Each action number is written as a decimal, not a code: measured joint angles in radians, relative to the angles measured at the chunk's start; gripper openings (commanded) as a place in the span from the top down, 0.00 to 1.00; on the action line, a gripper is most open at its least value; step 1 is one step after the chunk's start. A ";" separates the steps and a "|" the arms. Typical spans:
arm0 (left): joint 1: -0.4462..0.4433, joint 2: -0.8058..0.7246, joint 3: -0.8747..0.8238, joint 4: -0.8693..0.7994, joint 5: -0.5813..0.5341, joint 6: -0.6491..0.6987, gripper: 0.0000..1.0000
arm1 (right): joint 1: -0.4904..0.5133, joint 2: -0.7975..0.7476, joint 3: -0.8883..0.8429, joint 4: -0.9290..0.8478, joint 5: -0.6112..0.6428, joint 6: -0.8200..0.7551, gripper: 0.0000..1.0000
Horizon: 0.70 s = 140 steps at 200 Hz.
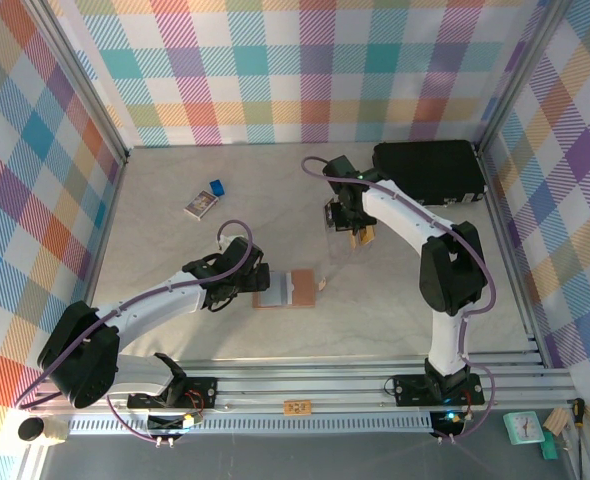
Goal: Put the credit cards into the card holder
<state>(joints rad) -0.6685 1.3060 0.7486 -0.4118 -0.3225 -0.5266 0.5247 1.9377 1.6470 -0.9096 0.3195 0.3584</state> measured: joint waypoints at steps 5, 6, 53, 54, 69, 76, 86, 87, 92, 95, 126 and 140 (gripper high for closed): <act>0.000 0.000 0.000 0.000 0.000 0.000 0.00 | -0.001 0.000 -0.001 0.001 -0.003 0.000 0.85; 0.000 0.000 0.000 0.000 0.000 0.000 0.00 | -0.001 0.000 -0.001 0.001 -0.003 0.000 0.85; 0.000 0.000 0.000 0.000 0.003 0.000 0.00 | -0.003 0.000 -0.016 0.008 -0.020 0.000 0.84; 0.000 0.000 0.000 0.000 0.004 0.000 0.00 | -0.003 0.000 -0.016 0.008 -0.021 0.000 0.84; 0.000 0.000 0.000 0.000 0.007 0.000 0.00 | -0.003 0.000 -0.016 0.008 -0.026 0.000 0.84; 0.000 0.000 0.000 0.000 0.007 0.000 0.00 | -0.003 0.000 -0.016 0.008 -0.026 0.000 0.84; 0.000 0.000 0.000 0.000 0.007 0.000 0.00 | -0.003 0.000 -0.016 0.008 -0.026 0.000 0.85; 0.000 0.000 0.000 0.000 0.007 0.000 0.00 | -0.003 0.000 -0.016 0.008 -0.026 0.000 0.85; 0.000 0.000 0.000 0.000 0.007 0.000 0.00 | -0.003 0.000 -0.016 0.008 -0.026 0.000 0.86; 0.000 0.000 0.000 0.000 0.007 0.000 0.00 | -0.003 0.000 -0.017 0.008 -0.026 0.000 0.87; 0.000 0.000 0.000 0.000 0.007 0.000 0.00 | -0.009 -0.003 -0.030 0.021 -0.027 0.001 0.92; 0.000 0.000 0.000 0.000 0.007 0.000 0.00 | -0.010 -0.007 -0.035 0.028 -0.030 0.003 0.94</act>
<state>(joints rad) -0.6685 1.3060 0.7486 -0.4118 -0.3153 -0.5270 0.5152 1.9308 1.6123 -0.8818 0.2893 0.3611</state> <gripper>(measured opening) 0.997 0.082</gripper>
